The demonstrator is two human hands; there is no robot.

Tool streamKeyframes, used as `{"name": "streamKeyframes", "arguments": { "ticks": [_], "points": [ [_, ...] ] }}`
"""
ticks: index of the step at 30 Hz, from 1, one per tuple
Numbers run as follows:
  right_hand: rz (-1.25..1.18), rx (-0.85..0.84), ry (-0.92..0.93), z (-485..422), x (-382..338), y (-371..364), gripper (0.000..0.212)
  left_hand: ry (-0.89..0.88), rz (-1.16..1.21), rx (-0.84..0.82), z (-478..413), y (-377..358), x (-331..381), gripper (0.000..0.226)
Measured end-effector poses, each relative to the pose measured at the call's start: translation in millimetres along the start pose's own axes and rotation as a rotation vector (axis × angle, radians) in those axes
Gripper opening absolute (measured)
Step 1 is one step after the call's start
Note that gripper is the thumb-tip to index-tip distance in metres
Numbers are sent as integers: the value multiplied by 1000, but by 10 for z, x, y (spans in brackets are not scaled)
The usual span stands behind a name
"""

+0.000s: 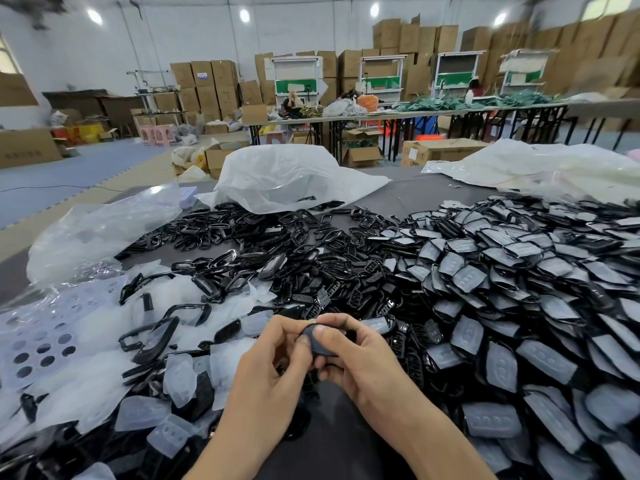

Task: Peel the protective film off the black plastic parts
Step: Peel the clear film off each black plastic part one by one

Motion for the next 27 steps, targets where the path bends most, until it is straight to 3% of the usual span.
{"name": "streamKeyframes", "arguments": {
  "ticks": [3, 10, 17, 22, 27],
  "points": [
    [23, -10, -1, 8, -8, 4, 8, -38, -63, 8, 15, 13, -13, 22],
    [129, 2, 30, 5, 23, 20, 12, -159, -306, 52, 70, 38, 30, 37],
    [114, 142, 110, -20, -29, 34, 11, -303, -533, 23, 95, 67, 130, 26],
    [125, 207, 97, -4, -23, 66, 17, -345, -536, -159, 165, -93, 147, 27],
    [34, 194, 82, -6, -64, 69, 20, -333, -484, -146, 190, -103, 171, 33]
  ]
}}
Point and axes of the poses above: each hand's wrist, its own z-axis away from the middle knuckle, its own y-axis out of the back of the hand, x = y × z, the point moved 2 cm from there along -z, towards the middle knuckle, and after that the axes turned 7 degrees about y, right-handed, at the moved point
